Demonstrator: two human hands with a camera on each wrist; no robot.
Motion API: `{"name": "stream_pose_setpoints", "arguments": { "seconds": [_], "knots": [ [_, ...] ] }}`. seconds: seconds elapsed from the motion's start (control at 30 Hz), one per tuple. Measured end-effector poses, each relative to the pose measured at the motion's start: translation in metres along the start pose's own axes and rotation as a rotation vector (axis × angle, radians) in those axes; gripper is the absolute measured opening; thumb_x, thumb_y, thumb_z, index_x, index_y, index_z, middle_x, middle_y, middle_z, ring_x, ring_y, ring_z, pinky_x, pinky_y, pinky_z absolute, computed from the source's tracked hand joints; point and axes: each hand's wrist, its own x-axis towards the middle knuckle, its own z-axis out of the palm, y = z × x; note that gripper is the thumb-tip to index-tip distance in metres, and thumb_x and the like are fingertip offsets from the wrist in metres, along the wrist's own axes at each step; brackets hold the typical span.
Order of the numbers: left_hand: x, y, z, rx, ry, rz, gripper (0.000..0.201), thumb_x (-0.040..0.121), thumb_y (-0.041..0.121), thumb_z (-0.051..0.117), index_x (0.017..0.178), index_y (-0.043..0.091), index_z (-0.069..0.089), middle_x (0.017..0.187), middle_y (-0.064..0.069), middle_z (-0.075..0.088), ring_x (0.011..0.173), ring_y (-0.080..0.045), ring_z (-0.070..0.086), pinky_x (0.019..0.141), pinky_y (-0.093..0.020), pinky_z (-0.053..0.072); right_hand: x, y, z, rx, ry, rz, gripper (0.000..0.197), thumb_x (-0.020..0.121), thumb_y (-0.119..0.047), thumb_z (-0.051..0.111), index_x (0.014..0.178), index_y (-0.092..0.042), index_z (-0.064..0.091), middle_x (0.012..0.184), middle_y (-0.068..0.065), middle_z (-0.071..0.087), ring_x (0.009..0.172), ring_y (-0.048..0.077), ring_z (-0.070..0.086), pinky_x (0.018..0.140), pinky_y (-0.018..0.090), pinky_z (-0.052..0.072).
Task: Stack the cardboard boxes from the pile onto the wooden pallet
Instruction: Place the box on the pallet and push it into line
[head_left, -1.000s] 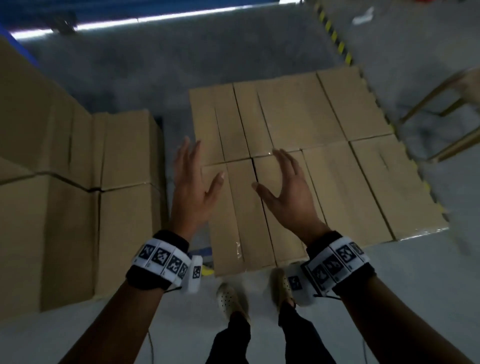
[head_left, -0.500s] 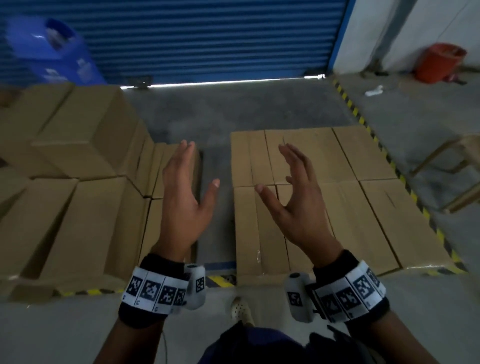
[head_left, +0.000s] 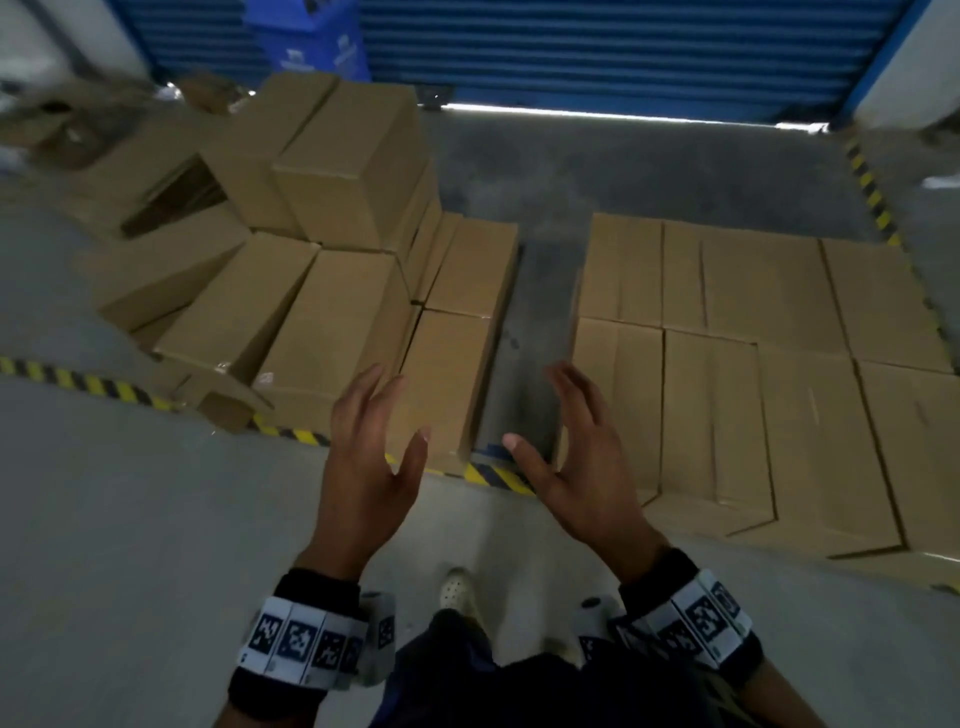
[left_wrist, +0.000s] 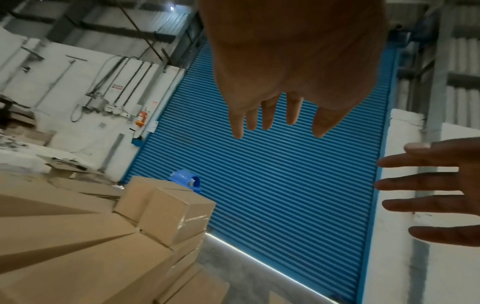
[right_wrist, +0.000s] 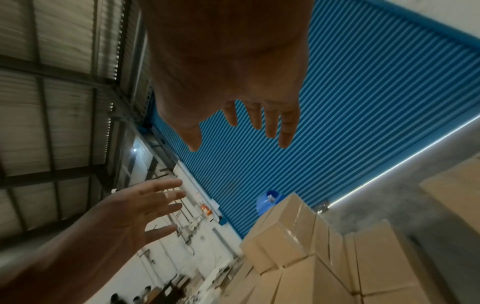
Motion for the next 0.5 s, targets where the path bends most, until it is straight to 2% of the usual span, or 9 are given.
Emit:
{"name": "stream_pose_setpoints", "arguments": {
  "seconds": [0.07, 0.13, 0.2, 0.3, 0.4, 0.5],
  "knots": [
    [-0.008, -0.028, -0.016, 0.019, 0.008, -0.027, 0.057, 0.094, 0.039, 0.052, 0.143, 0.01, 0.049, 0.156, -0.008, 0.037, 0.144, -0.027, 0.036, 0.109, -0.035, 0.039, 0.003, -0.014, 0.026, -0.005, -0.048, -0.003, 0.075, 0.089, -0.056, 0.057, 0.149, -0.016, 0.036, 0.154, 0.007, 0.036, 0.141, 0.024, 0.038, 0.109, 0.038, 0.041],
    [-0.013, -0.061, -0.032, 0.037, 0.014, -0.061, 0.059, 0.094, 0.042, 0.051, 0.144, 0.009, 0.048, 0.157, -0.009, 0.035, 0.146, -0.026, 0.035, 0.109, -0.029, 0.035, 0.012, -0.027, 0.057, -0.026, -0.083, -0.013, 0.076, 0.088, -0.054, 0.059, 0.15, -0.019, 0.035, 0.155, 0.007, 0.035, 0.142, 0.023, 0.036, 0.109, 0.03, 0.035],
    [-0.016, -0.097, -0.049, 0.036, 0.014, -0.117, 0.061, 0.095, 0.043, 0.05, 0.146, 0.011, 0.046, 0.16, -0.008, 0.032, 0.148, -0.025, 0.031, 0.107, -0.029, 0.035, 0.025, -0.04, 0.091, -0.054, -0.118, -0.025, 0.076, 0.087, -0.052, 0.06, 0.151, -0.019, 0.035, 0.156, 0.006, 0.034, 0.142, 0.021, 0.033, 0.108, 0.027, 0.03],
    [-0.015, -0.154, -0.076, 0.025, 0.009, -0.187, 0.062, 0.096, 0.046, 0.049, 0.149, 0.015, 0.043, 0.162, -0.008, 0.027, 0.148, -0.025, 0.028, 0.103, -0.031, 0.036, 0.05, -0.06, 0.15, -0.052, -0.179, -0.024, 0.076, 0.086, -0.052, 0.06, 0.151, -0.02, 0.034, 0.156, 0.005, 0.032, 0.143, 0.019, 0.03, 0.11, 0.029, 0.032],
    [-0.006, -0.216, -0.105, 0.025, 0.002, -0.247, 0.062, 0.095, 0.044, 0.051, 0.15, 0.015, 0.042, 0.161, -0.009, 0.028, 0.146, -0.027, 0.03, 0.102, -0.03, 0.036, 0.075, -0.077, 0.212, -0.041, -0.219, 0.0, 0.076, 0.086, -0.052, 0.06, 0.151, -0.02, 0.035, 0.156, 0.003, 0.032, 0.143, 0.021, 0.032, 0.111, 0.036, 0.037],
    [0.007, -0.271, -0.128, 0.048, -0.016, -0.289, 0.063, 0.096, 0.044, 0.05, 0.151, 0.014, 0.041, 0.162, -0.011, 0.028, 0.146, -0.029, 0.028, 0.104, -0.039, 0.04, 0.098, -0.09, 0.264, -0.037, -0.251, 0.007, 0.077, 0.085, -0.052, 0.059, 0.15, -0.018, 0.037, 0.154, 0.004, 0.034, 0.142, 0.023, 0.034, 0.111, 0.042, 0.039]
  ]
}}
